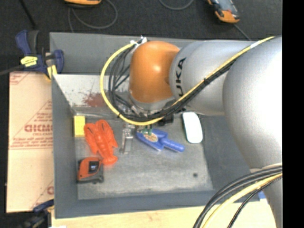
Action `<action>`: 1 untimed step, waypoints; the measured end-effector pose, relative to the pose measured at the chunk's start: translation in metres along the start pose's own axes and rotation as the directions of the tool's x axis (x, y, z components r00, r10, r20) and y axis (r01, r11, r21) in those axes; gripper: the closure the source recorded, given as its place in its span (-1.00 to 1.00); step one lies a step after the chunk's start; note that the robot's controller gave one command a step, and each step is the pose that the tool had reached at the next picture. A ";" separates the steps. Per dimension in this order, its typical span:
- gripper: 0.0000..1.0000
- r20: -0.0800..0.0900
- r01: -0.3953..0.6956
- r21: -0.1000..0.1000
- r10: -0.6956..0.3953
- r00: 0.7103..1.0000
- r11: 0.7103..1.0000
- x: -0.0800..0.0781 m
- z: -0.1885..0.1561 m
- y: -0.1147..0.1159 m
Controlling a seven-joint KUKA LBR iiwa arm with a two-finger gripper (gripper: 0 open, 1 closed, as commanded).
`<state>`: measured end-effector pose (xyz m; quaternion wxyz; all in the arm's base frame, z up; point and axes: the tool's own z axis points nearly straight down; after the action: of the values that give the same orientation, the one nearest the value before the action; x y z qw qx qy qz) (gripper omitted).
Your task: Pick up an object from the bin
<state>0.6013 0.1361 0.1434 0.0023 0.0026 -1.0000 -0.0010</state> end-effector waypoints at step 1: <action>-1.00 0.007 -0.002 -0.001 0.002 1.000 1.000 -0.002 -0.005 0.000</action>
Offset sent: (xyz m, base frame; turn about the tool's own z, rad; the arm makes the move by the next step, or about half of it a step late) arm -0.0031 -0.0460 0.0315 -0.3008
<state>0.6030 0.1357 0.1485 -0.0014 0.0014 -1.0000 -0.0016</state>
